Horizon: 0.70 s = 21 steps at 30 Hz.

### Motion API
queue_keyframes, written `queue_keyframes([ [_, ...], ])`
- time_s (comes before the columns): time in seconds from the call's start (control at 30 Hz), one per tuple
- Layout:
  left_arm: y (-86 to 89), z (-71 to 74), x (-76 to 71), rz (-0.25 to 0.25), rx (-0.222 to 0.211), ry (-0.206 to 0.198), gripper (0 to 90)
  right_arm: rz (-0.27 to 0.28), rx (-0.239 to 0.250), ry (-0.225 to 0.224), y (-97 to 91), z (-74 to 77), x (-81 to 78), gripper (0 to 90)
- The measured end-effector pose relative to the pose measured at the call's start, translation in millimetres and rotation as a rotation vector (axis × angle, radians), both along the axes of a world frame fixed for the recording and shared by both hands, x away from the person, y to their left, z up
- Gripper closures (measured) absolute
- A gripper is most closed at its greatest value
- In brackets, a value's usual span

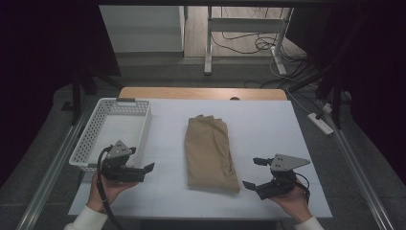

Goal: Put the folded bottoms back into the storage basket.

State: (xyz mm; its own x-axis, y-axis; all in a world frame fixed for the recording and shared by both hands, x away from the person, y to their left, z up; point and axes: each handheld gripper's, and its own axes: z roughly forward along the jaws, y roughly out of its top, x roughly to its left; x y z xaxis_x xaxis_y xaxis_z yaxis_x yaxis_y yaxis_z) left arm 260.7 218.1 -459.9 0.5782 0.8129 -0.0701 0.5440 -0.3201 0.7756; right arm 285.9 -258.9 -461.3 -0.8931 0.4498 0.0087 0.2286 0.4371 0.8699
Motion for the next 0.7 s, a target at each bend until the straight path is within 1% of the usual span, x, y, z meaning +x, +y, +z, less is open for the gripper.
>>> queue_keyframes([
  [0.1, 0.3, -0.2, 0.2, 0.000, 0.000, 0.002, 10.3, 0.016, -0.004, -0.003, 4.0, -0.7, 0.3, 10.4],
  [0.57, -1.2, -0.5, 0.6, -0.007, -0.004, 0.005, 11.3, 0.055, -0.020, 0.006, 20.8, -1.6, 2.4, 10.4],
  [0.6, -1.5, -0.8, 0.8, -0.008, -0.005, 0.008, 11.3, 0.063, -0.024, 0.007, 24.5, -2.3, 3.3, 10.4],
  [0.7, -1.5, -0.9, 0.8, -0.011, -0.007, 0.008, 11.4, 0.067, -0.032, 0.006, 27.4, -2.8, 3.7, 10.4],
])
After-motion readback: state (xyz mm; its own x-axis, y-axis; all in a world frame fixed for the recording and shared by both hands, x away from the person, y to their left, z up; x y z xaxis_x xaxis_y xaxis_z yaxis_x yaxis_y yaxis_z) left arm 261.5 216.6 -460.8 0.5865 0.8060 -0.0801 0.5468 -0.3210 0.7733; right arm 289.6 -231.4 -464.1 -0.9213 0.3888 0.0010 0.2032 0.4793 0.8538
